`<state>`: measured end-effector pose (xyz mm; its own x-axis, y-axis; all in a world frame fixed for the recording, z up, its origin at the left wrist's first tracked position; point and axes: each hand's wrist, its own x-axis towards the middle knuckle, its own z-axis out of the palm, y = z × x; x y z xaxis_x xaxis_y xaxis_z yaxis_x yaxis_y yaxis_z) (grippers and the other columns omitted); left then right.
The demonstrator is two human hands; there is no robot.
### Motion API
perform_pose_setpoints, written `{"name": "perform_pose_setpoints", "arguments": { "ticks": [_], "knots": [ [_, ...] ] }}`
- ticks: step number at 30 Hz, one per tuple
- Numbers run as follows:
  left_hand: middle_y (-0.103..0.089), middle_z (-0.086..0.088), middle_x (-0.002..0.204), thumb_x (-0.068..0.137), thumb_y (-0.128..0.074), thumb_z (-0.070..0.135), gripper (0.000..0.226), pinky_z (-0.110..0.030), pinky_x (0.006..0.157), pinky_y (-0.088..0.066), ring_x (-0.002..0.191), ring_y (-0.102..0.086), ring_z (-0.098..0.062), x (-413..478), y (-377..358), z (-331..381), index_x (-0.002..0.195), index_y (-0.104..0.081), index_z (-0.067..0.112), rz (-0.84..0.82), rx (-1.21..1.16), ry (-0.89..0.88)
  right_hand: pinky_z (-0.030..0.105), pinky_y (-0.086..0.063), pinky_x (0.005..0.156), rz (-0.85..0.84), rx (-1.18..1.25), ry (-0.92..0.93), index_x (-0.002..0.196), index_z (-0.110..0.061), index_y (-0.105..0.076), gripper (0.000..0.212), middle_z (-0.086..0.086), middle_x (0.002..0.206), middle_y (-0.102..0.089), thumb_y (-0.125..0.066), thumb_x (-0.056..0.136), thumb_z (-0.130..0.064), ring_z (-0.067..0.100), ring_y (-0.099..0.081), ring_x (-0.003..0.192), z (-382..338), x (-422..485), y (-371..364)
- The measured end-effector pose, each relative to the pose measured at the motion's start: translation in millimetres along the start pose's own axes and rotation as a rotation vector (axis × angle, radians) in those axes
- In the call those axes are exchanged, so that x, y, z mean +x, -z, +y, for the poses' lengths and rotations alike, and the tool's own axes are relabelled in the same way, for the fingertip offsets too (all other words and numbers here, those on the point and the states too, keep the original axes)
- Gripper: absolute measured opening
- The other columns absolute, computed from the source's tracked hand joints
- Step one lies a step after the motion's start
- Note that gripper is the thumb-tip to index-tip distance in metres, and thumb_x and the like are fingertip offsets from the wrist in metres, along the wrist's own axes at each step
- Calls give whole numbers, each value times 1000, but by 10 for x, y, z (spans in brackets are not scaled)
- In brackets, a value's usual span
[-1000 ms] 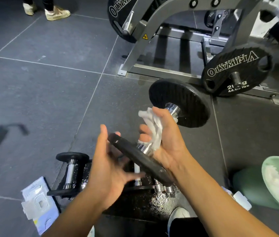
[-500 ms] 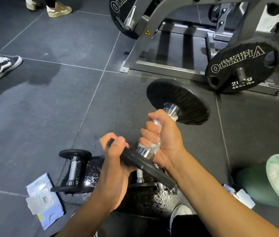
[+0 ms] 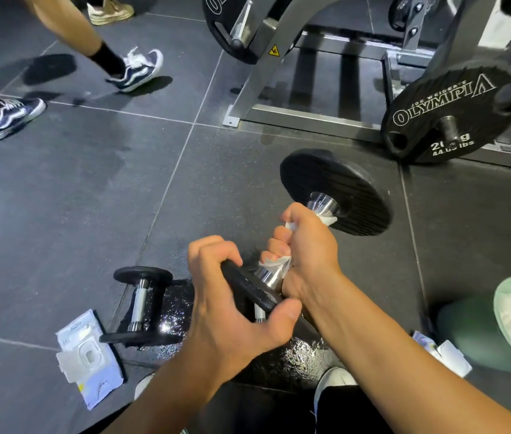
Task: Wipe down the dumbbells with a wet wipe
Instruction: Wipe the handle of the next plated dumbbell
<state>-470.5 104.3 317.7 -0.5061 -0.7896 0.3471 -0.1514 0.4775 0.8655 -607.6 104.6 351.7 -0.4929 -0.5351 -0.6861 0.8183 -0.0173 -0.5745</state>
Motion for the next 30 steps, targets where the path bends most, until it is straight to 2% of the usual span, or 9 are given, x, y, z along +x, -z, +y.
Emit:
{"name": "perform_pose_setpoints", "arguments": {
  "ticks": [6,10,13,15,18,20,25,27,30],
  "knots": [
    [-61,38,91,68,-71,43,63,-12,67,-46,73,-56,3,-49,4,142,115,-34,24,8,-427,294,24,-17,45,-12,-31,-32,58,-20,-32,33,0,55,-22,-47,80,-1,13,-15,43,40,32,-2],
    [-65,20,96,68,-78,40,60,-18,67,-54,73,-64,8,-8,-49,199,115,-43,32,157,-764,594,24,-16,45,-12,-45,-51,55,-20,-31,35,-1,49,-23,-47,80,-2,13,-16,39,79,23,19],
    [-72,10,95,73,-81,40,63,-45,69,-64,88,-75,-9,-46,-45,210,127,-47,40,125,-1032,808,24,-17,45,20,-47,-36,56,-21,-30,36,0,50,-22,-46,81,0,13,-15,40,96,11,13],
    [-77,9,117,61,-89,44,92,-64,89,-60,111,-75,-20,-132,-80,237,137,-40,58,71,-954,821,24,-17,46,46,-37,-6,56,-22,-30,36,-1,50,-21,-44,80,1,13,-14,41,90,26,15],
    [-71,9,135,47,-97,54,113,-58,109,-51,124,-69,-15,-220,-149,189,135,-29,76,70,-780,761,23,-17,46,55,-35,19,58,-21,-30,35,-1,50,-21,-43,79,2,13,-15,40,92,45,-4],
    [-74,17,120,54,-92,50,102,-52,110,-49,117,-68,-9,-201,-160,102,138,-34,65,78,-820,727,23,-17,45,24,-44,31,59,-21,-30,34,-1,51,-20,-43,79,2,13,-15,40,87,46,-13],
    [-69,5,98,59,-79,46,72,-35,69,-61,86,-73,-10,36,-51,199,127,-56,39,87,-957,860,24,-21,40,-171,27,-54,59,-22,-28,35,-3,48,-23,-46,85,-7,13,-18,37,-26,85,19],
    [-75,-6,97,71,-74,54,50,-53,69,-63,91,-78,-23,131,26,210,111,-72,24,-3,-1090,1037,23,-25,37,-285,48,-113,53,-21,-29,38,-4,43,-23,-48,85,-14,12,-20,34,-134,120,45],
    [-70,-27,127,74,-59,80,92,-82,100,-42,121,-65,-55,145,116,124,125,-73,4,-294,-1318,1279,19,-25,36,-478,129,-187,43,-21,-34,42,-6,36,-25,-55,79,-21,9,-24,30,-294,151,97]
  ]
}}
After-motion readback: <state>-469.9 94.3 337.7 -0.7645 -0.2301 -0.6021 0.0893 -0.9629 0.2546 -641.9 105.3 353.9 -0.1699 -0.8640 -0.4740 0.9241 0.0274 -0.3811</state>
